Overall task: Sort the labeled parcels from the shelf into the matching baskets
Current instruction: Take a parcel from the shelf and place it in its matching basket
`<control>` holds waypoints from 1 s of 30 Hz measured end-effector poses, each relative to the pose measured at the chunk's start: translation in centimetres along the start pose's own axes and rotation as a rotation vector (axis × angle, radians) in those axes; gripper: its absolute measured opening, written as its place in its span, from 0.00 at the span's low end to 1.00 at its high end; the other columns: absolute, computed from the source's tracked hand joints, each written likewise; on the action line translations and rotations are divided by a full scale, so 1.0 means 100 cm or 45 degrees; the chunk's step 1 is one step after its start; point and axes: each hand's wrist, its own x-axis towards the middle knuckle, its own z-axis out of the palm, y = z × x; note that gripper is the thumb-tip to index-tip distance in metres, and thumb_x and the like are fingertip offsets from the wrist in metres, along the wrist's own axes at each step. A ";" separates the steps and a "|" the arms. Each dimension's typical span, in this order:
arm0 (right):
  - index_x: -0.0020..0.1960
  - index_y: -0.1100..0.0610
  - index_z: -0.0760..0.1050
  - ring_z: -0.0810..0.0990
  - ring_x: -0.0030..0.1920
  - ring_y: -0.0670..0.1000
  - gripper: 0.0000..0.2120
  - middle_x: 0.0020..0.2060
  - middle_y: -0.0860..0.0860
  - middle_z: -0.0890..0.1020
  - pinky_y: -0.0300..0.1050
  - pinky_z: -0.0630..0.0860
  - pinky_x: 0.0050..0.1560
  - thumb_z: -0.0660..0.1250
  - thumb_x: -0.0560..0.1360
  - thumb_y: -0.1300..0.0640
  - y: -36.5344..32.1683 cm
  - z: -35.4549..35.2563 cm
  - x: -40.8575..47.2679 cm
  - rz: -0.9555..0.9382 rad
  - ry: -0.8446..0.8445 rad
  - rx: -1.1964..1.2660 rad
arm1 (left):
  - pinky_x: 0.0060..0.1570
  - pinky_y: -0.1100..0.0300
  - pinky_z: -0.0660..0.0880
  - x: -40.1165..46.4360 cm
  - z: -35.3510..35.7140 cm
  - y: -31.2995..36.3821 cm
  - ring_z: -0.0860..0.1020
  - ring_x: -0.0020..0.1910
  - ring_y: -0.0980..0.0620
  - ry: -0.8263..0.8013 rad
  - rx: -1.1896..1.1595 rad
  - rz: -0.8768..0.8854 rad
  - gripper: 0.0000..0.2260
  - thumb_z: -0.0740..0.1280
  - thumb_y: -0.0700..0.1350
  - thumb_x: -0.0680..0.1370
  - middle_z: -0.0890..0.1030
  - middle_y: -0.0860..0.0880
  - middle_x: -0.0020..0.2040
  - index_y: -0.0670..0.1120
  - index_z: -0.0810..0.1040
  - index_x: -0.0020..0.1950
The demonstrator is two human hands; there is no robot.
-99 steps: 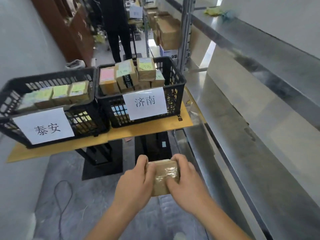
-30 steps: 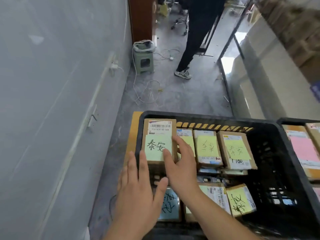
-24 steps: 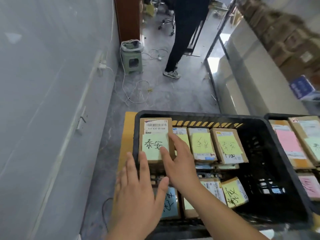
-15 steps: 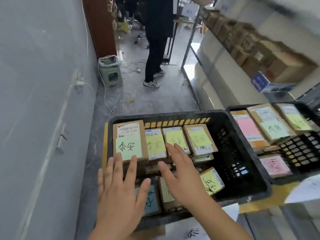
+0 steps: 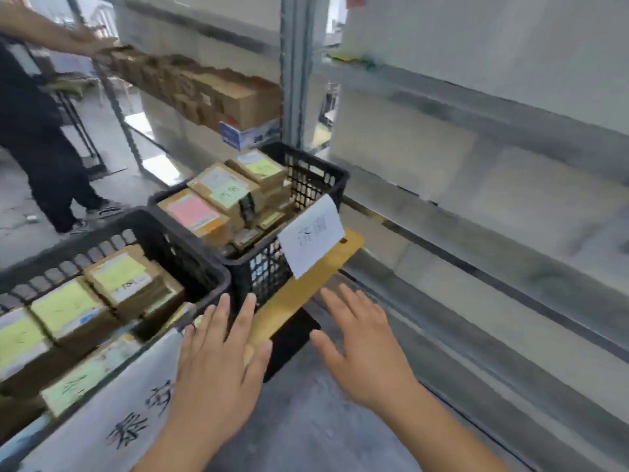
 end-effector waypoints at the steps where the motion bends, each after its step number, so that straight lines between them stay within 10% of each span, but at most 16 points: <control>1: 0.82 0.38 0.46 0.43 0.82 0.50 0.32 0.83 0.43 0.47 0.55 0.44 0.82 0.51 0.82 0.33 0.025 -0.011 -0.014 0.073 0.025 0.000 | 0.79 0.45 0.47 0.004 0.008 0.027 0.44 0.81 0.48 -0.025 0.006 0.078 0.30 0.33 0.71 0.75 0.41 0.52 0.83 0.67 0.32 0.76; 30: 0.82 0.39 0.48 0.44 0.83 0.49 0.33 0.83 0.44 0.50 0.53 0.46 0.82 0.51 0.81 0.32 0.482 -0.178 -0.171 1.328 0.629 0.138 | 0.79 0.44 0.46 0.137 0.222 0.606 0.51 0.81 0.45 -0.421 0.123 1.448 0.34 0.42 0.70 0.78 0.53 0.46 0.83 0.60 0.45 0.82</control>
